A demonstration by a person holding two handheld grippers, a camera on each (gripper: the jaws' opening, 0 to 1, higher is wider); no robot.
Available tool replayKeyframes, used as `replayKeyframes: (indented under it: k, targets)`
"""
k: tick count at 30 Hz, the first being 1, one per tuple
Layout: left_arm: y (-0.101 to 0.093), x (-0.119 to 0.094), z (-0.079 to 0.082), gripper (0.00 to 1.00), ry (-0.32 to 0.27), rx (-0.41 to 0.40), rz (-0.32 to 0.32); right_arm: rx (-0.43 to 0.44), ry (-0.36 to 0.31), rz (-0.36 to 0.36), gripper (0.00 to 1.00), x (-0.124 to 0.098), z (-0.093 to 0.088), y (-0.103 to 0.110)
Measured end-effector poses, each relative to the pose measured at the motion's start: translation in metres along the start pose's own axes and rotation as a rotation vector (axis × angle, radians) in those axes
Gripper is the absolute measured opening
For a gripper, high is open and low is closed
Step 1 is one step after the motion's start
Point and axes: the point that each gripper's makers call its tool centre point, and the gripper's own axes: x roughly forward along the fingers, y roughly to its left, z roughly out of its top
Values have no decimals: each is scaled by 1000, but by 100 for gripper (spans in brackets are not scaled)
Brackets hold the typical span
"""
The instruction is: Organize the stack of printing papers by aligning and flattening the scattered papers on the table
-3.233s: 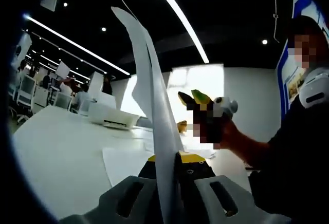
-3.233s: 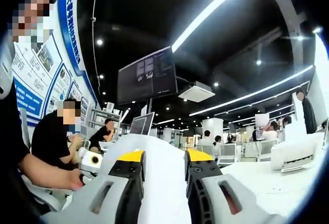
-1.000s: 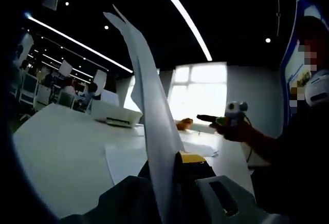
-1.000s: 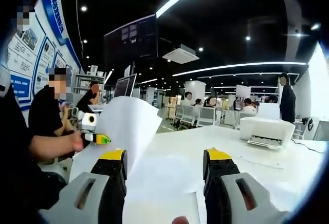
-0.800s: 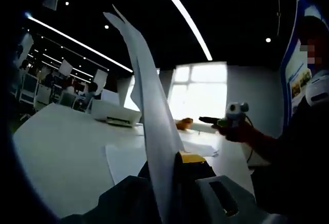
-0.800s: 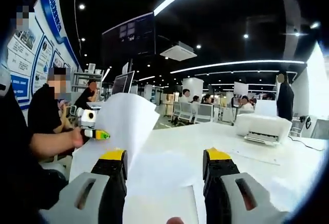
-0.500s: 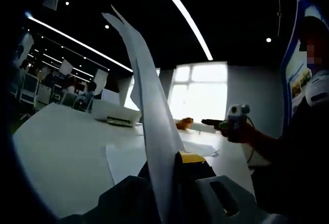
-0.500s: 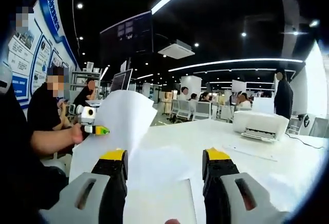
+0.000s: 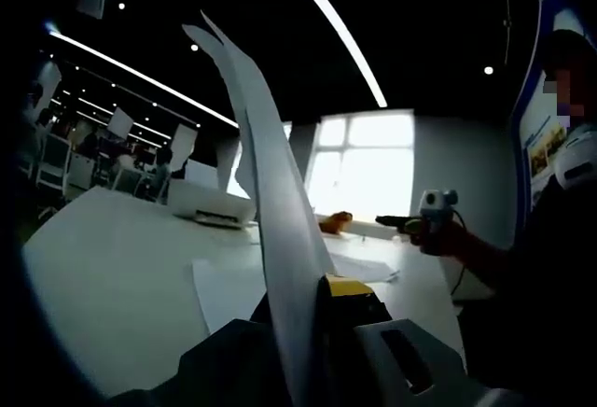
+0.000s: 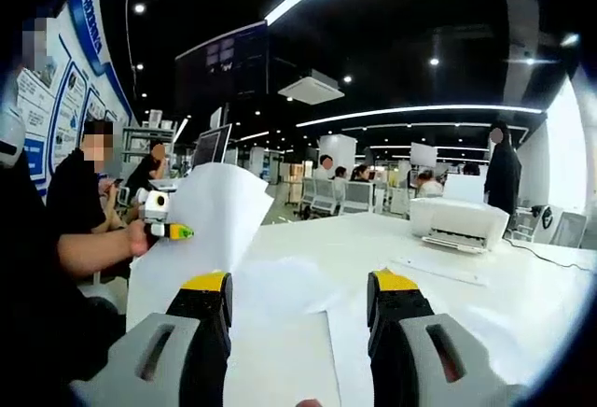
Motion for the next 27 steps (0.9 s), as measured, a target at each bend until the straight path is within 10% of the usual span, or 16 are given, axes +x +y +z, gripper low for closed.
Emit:
replayKeyframes:
  k: [27]
  targets:
    - [1,0,0,7,0,-2,4,10,32,-78,54,-39,-10,-26]
